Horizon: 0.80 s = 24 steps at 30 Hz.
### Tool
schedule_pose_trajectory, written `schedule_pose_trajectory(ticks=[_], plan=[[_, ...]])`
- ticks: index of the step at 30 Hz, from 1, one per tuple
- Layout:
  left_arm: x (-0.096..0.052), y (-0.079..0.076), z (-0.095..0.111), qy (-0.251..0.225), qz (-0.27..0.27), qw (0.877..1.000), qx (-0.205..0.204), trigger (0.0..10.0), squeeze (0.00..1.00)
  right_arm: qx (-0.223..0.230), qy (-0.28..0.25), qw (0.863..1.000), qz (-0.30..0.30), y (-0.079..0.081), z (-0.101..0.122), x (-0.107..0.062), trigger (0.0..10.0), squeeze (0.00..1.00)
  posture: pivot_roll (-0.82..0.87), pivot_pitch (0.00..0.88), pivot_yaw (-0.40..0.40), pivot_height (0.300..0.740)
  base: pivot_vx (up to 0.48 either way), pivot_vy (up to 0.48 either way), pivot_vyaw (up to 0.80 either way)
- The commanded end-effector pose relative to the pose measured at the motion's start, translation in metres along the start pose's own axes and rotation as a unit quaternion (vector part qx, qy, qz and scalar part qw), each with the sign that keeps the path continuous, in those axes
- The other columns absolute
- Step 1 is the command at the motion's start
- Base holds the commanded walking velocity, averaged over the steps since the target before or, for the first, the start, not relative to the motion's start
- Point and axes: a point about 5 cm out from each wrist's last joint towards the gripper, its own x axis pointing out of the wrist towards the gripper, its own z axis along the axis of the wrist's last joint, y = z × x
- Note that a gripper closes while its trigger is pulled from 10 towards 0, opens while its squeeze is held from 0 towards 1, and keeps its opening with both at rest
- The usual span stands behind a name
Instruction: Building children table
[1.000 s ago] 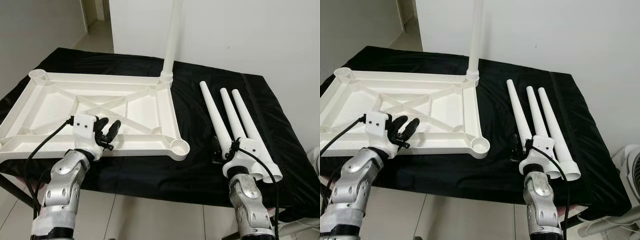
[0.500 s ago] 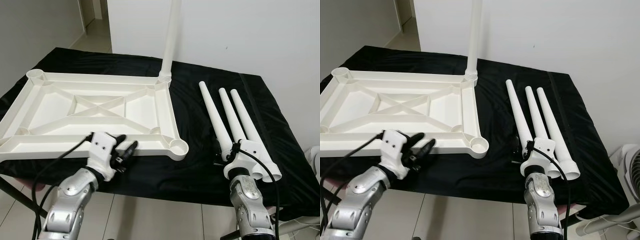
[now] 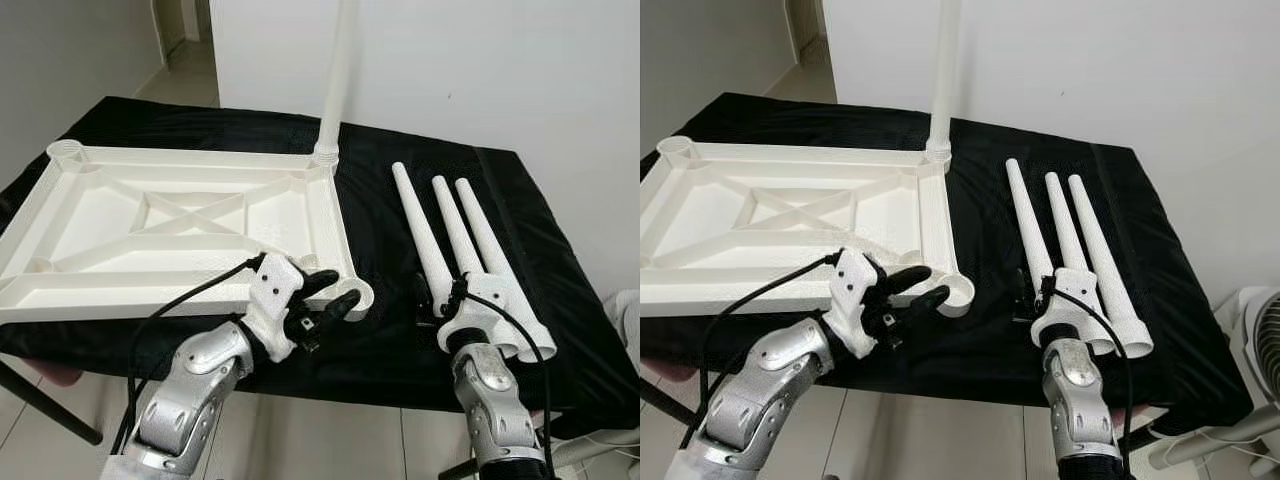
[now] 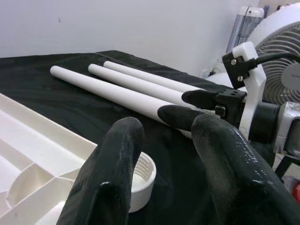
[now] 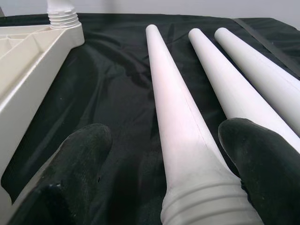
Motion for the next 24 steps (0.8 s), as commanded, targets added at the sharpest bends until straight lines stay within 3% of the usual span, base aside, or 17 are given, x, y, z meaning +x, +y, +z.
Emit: schedule_pose_trajectory(ticks=[1, 4, 11, 24], plan=[[0.004, -0.005, 0.000, 0.005, -0.026, 1.000, 0.007, 10.0, 0.00, -0.004, 0.019, 1.000, -0.003, -0.002, -0.008, -0.001, 10.0, 0.00, -0.05, 0.029, -0.079, 0.740, 0.000, 0.000, 0.00], [0.006, -0.009, -0.001, 0.015, -0.045, 0.998, 0.032, 10.0, 0.00, -0.008, 0.036, 0.999, -0.016, -0.003, -0.015, -0.003, 10.0, 0.00, -0.06, 0.029, -0.074, 0.740, 0.000, 0.000, 0.00], [0.008, -0.014, -0.003, 0.022, -0.066, 0.996, 0.047, 10.0, 0.00, -0.018, 0.054, 0.998, -0.034, -0.003, -0.020, -0.008, 10.0, 0.00, -0.06, 0.025, -0.075, 0.740, 0.000, 0.000, 0.00], [0.013, -0.009, -0.004, 0.030, -0.063, 0.996, 0.063, 10.0, 0.00, -0.018, 0.081, 0.997, -0.010, 0.003, -0.029, -0.004, 10.0, 0.00, -0.06, 0.019, -0.076, 0.740, 0.000, 0.000, 0.00]])
